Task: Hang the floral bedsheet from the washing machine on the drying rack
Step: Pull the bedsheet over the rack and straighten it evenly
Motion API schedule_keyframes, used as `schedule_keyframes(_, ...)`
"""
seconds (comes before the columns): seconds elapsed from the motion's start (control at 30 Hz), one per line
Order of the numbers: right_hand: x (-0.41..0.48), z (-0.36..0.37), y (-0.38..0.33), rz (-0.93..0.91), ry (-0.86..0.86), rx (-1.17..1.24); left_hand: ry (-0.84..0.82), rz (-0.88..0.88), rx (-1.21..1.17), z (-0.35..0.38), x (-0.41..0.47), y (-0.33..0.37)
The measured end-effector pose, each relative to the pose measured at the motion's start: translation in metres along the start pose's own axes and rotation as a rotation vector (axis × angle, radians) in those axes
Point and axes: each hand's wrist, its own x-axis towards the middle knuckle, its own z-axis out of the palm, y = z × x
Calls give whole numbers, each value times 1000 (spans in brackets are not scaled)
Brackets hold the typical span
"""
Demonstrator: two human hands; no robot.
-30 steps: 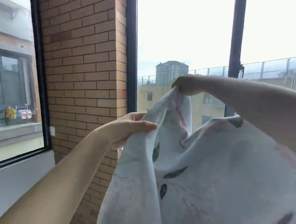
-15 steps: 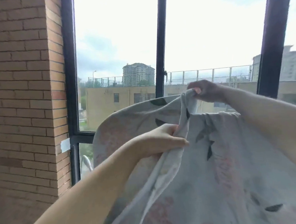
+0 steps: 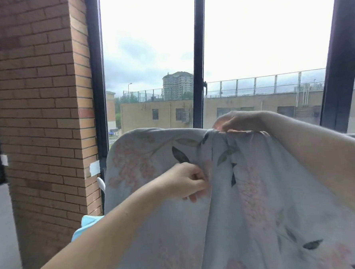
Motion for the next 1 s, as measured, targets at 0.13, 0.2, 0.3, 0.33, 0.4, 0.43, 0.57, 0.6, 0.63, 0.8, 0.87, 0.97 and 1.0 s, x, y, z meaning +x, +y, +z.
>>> schedule_keyframes(0.13,-8,8,-22,-144,-86,-102,484,-9,137,-27,-8,-27)
schedule_keyframes(0.2,-10,10,-27,-213,-5,-243,695,-33,263,-41,-16,-39)
schedule_keyframes(0.3,-20,17,-26,-253,117,-418,883,-35,398,-59,-31,-57)
schedule_keyframes(0.33,-25,21,-24,-259,151,-500,914,-43,427,-65,-34,-65)
schedule_keyframes(0.4,-33,30,-19,-336,301,-715,946,-69,460,-73,-38,-83)
schedule_keyframes(0.43,-35,35,-15,-406,411,-802,944,-99,459,-74,-36,-91)
schedule_keyframes(0.57,-34,57,-4,-518,692,-873,804,-194,294,-75,-32,-111)
schedule_keyframes(0.6,-36,57,-4,-510,740,-843,777,-199,295,-75,-31,-115)
schedule_keyframes(0.63,-40,53,-4,-502,778,-807,764,-207,309,-75,-30,-119)
schedule_keyframes(0.8,-66,5,14,-381,852,-614,748,-212,281,-84,-27,-121)
schedule_keyframes(0.87,-73,4,20,-340,766,-656,762,-197,222,-85,-24,-124)
schedule_keyframes(0.97,-76,18,16,-266,682,-583,755,-247,16,-90,-20,-120)
schedule_keyframes(1.0,-77,24,10,-226,621,-514,772,-311,-50,-93,-18,-118)
